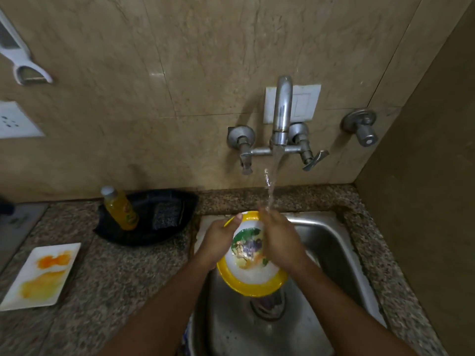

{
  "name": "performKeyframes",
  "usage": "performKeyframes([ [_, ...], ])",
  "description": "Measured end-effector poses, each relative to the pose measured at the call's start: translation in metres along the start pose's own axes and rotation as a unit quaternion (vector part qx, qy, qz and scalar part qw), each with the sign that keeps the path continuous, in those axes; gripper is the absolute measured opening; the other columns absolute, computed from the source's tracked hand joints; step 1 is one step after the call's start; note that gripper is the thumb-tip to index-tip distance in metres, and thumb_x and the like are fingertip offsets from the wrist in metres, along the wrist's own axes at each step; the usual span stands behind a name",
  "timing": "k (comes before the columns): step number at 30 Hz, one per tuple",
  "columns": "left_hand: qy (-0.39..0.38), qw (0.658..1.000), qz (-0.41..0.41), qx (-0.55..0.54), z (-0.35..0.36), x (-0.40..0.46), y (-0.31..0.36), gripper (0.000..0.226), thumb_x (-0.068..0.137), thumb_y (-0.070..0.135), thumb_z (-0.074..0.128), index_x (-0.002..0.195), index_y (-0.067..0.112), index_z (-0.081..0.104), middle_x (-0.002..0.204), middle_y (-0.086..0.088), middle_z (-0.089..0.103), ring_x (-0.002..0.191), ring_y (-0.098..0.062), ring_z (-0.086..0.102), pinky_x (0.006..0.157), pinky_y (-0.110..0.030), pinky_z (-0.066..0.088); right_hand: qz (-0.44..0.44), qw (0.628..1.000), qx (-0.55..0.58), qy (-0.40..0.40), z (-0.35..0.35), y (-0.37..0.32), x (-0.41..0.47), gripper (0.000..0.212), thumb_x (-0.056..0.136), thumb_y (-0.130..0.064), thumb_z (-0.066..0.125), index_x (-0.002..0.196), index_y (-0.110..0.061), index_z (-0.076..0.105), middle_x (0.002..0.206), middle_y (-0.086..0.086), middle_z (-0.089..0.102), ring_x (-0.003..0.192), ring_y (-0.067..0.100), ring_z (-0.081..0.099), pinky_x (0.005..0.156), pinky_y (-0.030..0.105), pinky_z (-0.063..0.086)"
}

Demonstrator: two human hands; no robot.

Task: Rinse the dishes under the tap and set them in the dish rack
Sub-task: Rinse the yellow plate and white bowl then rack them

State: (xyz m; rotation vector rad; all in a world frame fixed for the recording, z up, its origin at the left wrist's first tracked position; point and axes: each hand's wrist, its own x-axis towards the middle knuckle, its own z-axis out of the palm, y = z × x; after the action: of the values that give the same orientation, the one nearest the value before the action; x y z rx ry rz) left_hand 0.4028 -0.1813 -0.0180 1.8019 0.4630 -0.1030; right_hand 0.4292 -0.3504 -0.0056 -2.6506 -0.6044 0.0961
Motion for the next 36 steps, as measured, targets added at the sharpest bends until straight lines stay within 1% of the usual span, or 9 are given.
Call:
performKeyframes([
  [5, 0.086, 0.996, 0.023, 0.002, 0.010, -0.006, -0.004, 0.059, 0.092, 0.063, 0.046, 0.082, 0.010, 0.070, 0.077, -0.009, 0.073, 0.079, -0.023, 0.070, 0.076, -0.042, 0.052, -0.043, 0.994, -0.069, 0.068, 0.023, -0.002, -0.006, 0.075, 0.095, -0.049, 0.029, 0.156, -0.010, 0.011, 0.164, 0.009, 0.003, 0.151, 0.025, 0.004, 0.121, 0.043, 0.012],
  [10, 0.157, 0.987, 0.011, -0.031, 0.020, -0.004, 0.002, 0.050, 0.097, 0.051, 0.048, 0.074, 0.012, 0.068, 0.076, -0.004, 0.072, 0.080, -0.022, 0.067, 0.077, -0.039, 0.051, -0.075, 0.995, -0.044, 0.053, 0.044, -0.005, -0.008, 0.074, 0.097, -0.051, 0.030, 0.155, -0.006, 0.019, 0.163, 0.011, 0.005, 0.151, 0.023, 0.008, 0.120, 0.046, 0.019],
  [15, 0.168, 0.985, 0.044, -0.022, 0.021, 0.003, 0.019, 0.047, 0.097, 0.050, 0.047, 0.095, 0.011, 0.074, 0.087, -0.005, 0.074, 0.086, -0.022, 0.068, 0.082, -0.038, 0.054, -0.021, 0.993, -0.053, 0.099, 0.036, 0.000, -0.010, 0.071, 0.099, -0.048, 0.030, 0.157, -0.012, 0.011, 0.165, 0.006, -0.001, 0.152, 0.023, 0.000, 0.122, 0.044, 0.006],
  [17, 0.186, 0.980, 0.031, -0.056, 0.016, 0.005, 0.016, 0.048, 0.095, 0.054, 0.048, 0.098, 0.014, 0.074, 0.089, -0.005, 0.075, 0.088, -0.023, 0.069, 0.083, -0.040, 0.055, 0.024, 0.994, -0.038, 0.104, 0.029, 0.010, -0.010, 0.069, 0.097, -0.047, 0.027, 0.156, -0.014, 0.016, 0.164, 0.006, 0.011, 0.151, 0.030, 0.006, 0.120, 0.051, 0.016],
  [21, 0.152, 0.972, 0.028, -0.177, 0.002, 0.009, 0.020, 0.036, 0.097, 0.043, 0.054, 0.081, 0.020, 0.076, 0.082, -0.005, 0.076, 0.081, -0.022, 0.071, 0.079, -0.040, 0.056, 0.113, 0.958, 0.247, 0.093, 0.022, 0.048, -0.005, 0.061, 0.094, -0.036, 0.052, 0.150, -0.021, 0.032, 0.153, 0.005, 0.038, 0.140, 0.022, 0.036, 0.113, 0.042, 0.034],
  [23, 0.105, 0.970, 0.029, -0.217, 0.002, 0.008, 0.027, 0.030, 0.098, 0.037, 0.055, 0.085, 0.020, 0.076, 0.090, -0.008, 0.076, 0.086, -0.024, 0.071, 0.082, -0.042, 0.056, 0.160, 0.902, 0.394, 0.079, 0.015, 0.049, -0.002, 0.042, 0.085, -0.031, 0.063, 0.127, -0.030, 0.054, 0.128, 0.004, 0.061, 0.118, 0.025, 0.058, 0.100, 0.046, 0.048],
  [26, 0.045, 0.960, -0.003, -0.276, 0.009, 0.008, 0.028, 0.029, 0.099, 0.031, 0.052, 0.104, 0.011, 0.072, 0.104, -0.016, 0.074, 0.098, -0.032, 0.069, 0.089, -0.046, 0.055, 0.240, 0.806, 0.540, 0.036, -0.001, 0.051, -0.002, 0.024, 0.093, -0.013, 0.063, 0.117, -0.014, 0.060, 0.105, 0.009, 0.069, 0.087, 0.026, 0.069, 0.069, 0.043, 0.060],
  [29, 0.002, 0.953, -0.043, -0.299, 0.017, 0.005, 0.024, 0.033, 0.099, 0.036, 0.048, 0.104, 0.013, 0.071, 0.104, -0.013, 0.075, 0.099, -0.033, 0.069, 0.090, -0.048, 0.055, 0.206, 0.828, 0.520, 0.040, -0.008, 0.064, -0.009, 0.024, 0.094, -0.007, 0.061, 0.115, -0.018, 0.061, 0.104, 0.006, 0.071, 0.084, 0.020, 0.069, 0.055, 0.029, 0.055],
  [36, -0.093, 0.961, -0.037, -0.259, 0.033, 0.006, 0.034, 0.030, 0.100, 0.030, 0.046, 0.114, 0.012, 0.067, 0.108, -0.011, 0.073, 0.090, -0.022, 0.071, 0.080, -0.036, 0.058, 0.174, 0.868, 0.438, 0.155, -0.012, 0.089, -0.023, 0.034, 0.086, 0.001, 0.068, 0.097, -0.032, 0.068, 0.090, -0.014, 0.073, 0.089, 0.016, 0.069, 0.079, 0.039, 0.055],
])
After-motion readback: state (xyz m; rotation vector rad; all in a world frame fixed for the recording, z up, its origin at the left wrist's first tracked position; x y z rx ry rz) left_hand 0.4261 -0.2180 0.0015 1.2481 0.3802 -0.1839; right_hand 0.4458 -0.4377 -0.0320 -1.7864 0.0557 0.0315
